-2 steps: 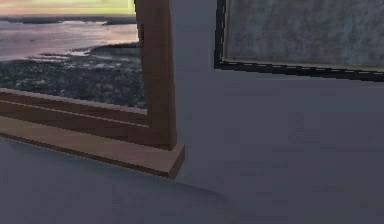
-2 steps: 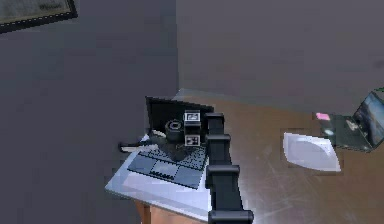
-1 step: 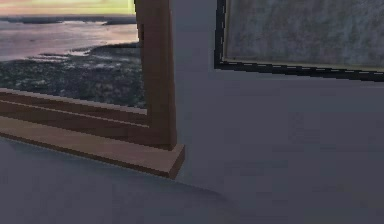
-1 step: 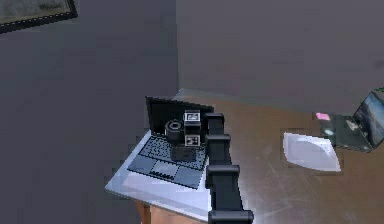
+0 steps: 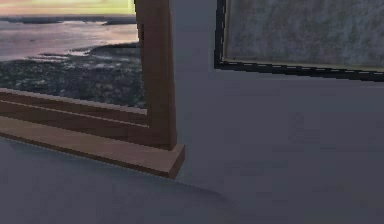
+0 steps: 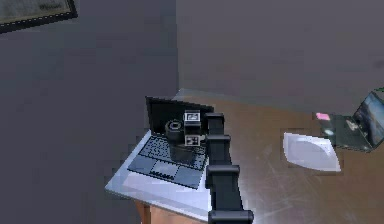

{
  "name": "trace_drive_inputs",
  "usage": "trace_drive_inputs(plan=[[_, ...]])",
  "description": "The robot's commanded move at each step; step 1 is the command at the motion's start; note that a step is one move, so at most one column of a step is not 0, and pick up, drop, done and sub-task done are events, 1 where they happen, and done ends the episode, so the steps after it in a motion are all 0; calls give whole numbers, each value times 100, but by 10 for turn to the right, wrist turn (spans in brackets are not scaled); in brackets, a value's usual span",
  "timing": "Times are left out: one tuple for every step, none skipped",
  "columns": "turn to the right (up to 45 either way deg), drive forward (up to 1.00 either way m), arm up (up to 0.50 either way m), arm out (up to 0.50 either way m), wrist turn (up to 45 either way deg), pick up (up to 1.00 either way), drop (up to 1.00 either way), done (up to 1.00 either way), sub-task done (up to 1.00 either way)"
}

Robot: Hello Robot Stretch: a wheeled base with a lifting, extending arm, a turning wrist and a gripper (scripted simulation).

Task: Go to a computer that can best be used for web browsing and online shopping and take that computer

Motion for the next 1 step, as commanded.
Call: trace_drive_inputs(plan=[[0, 0, -30, 0, 0, 0, 0, 0, 0]])
